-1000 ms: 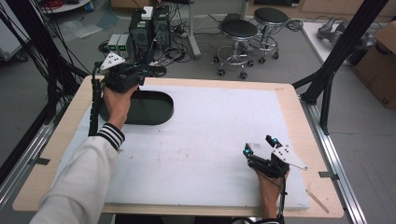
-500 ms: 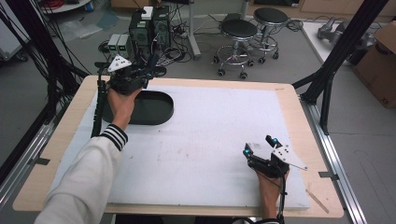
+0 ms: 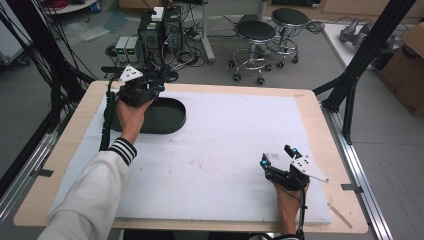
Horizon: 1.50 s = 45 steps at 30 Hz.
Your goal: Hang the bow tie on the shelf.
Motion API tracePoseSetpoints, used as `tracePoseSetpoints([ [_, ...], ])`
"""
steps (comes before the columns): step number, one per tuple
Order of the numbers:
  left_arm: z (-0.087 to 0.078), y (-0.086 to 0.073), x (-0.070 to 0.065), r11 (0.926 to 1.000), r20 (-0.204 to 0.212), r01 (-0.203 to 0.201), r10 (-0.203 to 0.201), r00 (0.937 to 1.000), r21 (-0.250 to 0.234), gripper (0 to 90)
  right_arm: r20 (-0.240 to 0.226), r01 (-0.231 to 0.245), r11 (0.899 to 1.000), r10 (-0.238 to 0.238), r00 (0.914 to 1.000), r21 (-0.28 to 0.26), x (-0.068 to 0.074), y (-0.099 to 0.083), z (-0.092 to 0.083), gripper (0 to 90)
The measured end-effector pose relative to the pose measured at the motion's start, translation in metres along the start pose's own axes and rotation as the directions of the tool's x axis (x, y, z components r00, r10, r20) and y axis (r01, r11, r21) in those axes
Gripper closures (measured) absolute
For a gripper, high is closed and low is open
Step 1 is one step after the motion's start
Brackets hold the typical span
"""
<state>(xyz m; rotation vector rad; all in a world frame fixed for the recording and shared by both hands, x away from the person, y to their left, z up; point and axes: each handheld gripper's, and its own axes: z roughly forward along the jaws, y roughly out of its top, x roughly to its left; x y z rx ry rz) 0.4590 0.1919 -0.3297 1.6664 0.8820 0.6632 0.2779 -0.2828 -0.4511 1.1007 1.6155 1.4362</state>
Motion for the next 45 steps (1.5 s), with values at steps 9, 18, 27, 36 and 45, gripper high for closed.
tracePoseSetpoints([
  [9,0.000,-0.010,0.002,0.9997,-0.013,0.020,-0.020,0.9997,0.015,73.1,0.000,-0.001,1.000,0.001,1.0000,0.000,0.000,0.000,0.000,10.5],
  [18,0.002,-0.014,0.003,0.9997,-0.023,0.005,-0.005,0.9997,0.024,73.1,0.000,-0.002,1.000,0.002,1.0000,0.000,0.000,0.000,0.000,10.5],
  [27,0.002,-0.022,0.006,0.9986,-0.038,0.011,-0.009,0.9992,0.051,72.9,0.002,0.003,1.000,-0.003,1.0000,0.001,0.000,0.000,0.000,10.6],
  [36,0.002,-0.038,0.014,0.9938,-0.060,0.027,-0.020,0.9980,0.108,72.7,0.002,0.000,1.000,0.000,1.0000,0.000,0.000,0.000,0.000,10.5],
  [45,-0.007,-0.045,0.019,0.9945,-0.088,0.030,-0.022,0.9959,0.100,70.2,0.004,0.007,1.000,-0.007,1.0000,-0.002,0.000,0.000,0.000,10.6],
])
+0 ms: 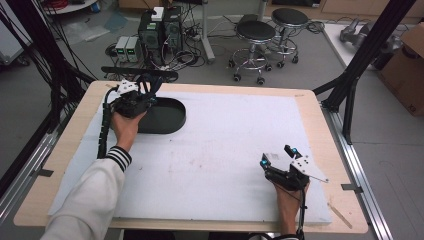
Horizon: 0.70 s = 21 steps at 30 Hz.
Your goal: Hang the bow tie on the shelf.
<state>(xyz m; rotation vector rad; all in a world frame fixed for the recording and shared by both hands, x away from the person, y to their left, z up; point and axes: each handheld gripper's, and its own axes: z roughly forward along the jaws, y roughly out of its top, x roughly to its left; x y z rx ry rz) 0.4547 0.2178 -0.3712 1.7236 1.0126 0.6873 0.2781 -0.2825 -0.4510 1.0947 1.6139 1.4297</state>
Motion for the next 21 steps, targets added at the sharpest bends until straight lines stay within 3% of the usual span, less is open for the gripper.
tracePoseSetpoints([
  [4,-0.002,-0.002,-0.001,0.9999,-0.015,0.002,-0.002,0.9999,0.014,60.9,0.000,-0.004,1.000,0.004,1.0000,0.003,0.000,0.000,0.000,10.5],
  [7,-0.005,-0.003,-0.003,0.9993,-0.049,-0.033,0.033,0.9982,0.018,49.4,0.000,-0.003,1.000,0.003,1.0000,0.003,0.001,0.000,0.000,10.5],
  [9,-0.007,-0.002,-0.003,0.9984,-0.062,-0.056,0.056,0.9965,0.008,41.0,-0.001,0.007,1.000,-0.007,1.0000,0.004,0.001,0.000,0.000,10.6],
  [11,-0.009,-0.002,0.000,0.9984,-0.064,-0.056,0.057,0.9963,0.004,27.1,0.000,0.004,1.000,-0.004,1.0000,0.003,0.001,0.000,0.000,10.5],
  [13,-0.014,-0.004,0.004,0.9996,-0.011,-0.028,0.028,0.9995,0.001,15.3,-0.001,-0.001,1.000,0.001,1.0000,0.003,0.001,0.000,0.000,10.6],
  [16,-0.028,-0.011,0.008,0.9995,0.063,-0.017,0.019,0.9978,-0.027,13.6,-0.002,0.002,1.000,-0.002,1.0000,0.004,0.001,0.000,0.000,10.6],
  [17,-0.028,-0.011,0.008,0.9995,0.063,-0.017,0.019,0.9978,-0.027,13.6,-0.002,0.002,1.000,-0.002,1.0000,0.003,0.001,0.000,0.000,10.6],
  [20,-0.059,-0.026,0.008,0.9983,0.086,-0.024,0.029,0.9959,-0.054,14.9,0.000,-0.001,1.000,0.001,1.0000,0.002,0.001,0.000,0.000,10.6],
  [21,-0.059,-0.026,0.008,0.9983,0.086,-0.024,0.029,0.9959,-0.054,15.0,0.000,0.000,1.000,0.000,1.0000,0.003,0.001,0.000,0.000,10.6],
])
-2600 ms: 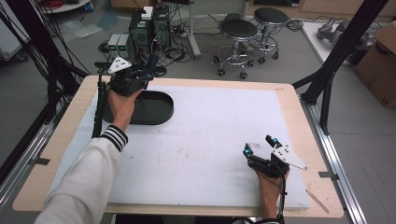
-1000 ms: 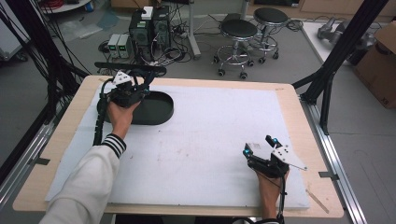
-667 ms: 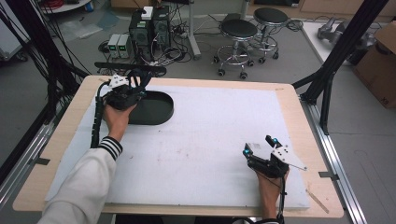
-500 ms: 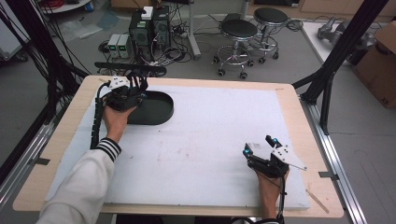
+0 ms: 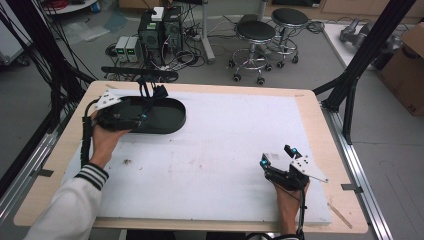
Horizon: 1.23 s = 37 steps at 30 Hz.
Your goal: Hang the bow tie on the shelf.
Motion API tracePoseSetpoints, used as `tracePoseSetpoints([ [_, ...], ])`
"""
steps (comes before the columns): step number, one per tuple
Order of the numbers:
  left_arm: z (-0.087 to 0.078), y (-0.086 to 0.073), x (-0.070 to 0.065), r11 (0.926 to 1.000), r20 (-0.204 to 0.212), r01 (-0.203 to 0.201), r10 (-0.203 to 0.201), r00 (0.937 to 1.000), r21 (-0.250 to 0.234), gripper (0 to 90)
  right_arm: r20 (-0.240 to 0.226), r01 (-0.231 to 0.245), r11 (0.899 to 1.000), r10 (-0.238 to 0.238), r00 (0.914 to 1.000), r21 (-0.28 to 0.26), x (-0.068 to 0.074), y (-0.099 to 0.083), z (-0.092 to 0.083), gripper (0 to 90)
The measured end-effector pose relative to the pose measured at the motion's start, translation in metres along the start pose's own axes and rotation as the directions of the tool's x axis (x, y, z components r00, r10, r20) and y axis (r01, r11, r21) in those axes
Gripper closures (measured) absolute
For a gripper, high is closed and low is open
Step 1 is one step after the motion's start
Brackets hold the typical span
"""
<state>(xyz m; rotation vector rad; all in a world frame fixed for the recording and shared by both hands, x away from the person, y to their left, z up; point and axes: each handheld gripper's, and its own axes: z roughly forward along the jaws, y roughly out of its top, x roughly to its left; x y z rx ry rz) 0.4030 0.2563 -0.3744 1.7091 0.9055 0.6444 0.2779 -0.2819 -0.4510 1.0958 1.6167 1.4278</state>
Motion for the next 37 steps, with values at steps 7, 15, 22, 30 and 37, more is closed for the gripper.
tracePoseSetpoints([
  [7,-0.062,-0.035,-0.012,0.9922,0.046,-0.013,0.019,0.9988,-0.124,16.3,0.003,0.003,1.000,-0.003,1.0000,0.001,0.000,0.000,0.000,10.6],
  [15,-0.098,-0.077,-0.017,0.9753,0.090,0.020,0.000,0.9959,-0.220,16.3,0.001,0.019,1.000,-0.019,0.9998,0.004,0.002,0.000,0.000,10.5],
  [22,-0.114,-0.107,-0.016,0.9602,0.094,0.046,-0.021,0.9953,-0.275,16.7,0.000,0.029,1.000,-0.029,0.9996,0.005,0.002,0.000,0.000,10.5],
  [30,-0.114,-0.119,-0.020,0.9573,0.087,0.017,0.009,0.9961,-0.288,18.9,0.000,0.026,1.000,-0.026,0.9997,0.005,0.002,0.000,0.000,10.5],
  [37,-0.116,-0.121,-0.021,0.9503,0.080,0.012,0.014,0.9967,-0.311,18.9,0.000,0.018,1.000,-0.018,0.9998,0.003,0.002,0.000,0.000,10.5],
])
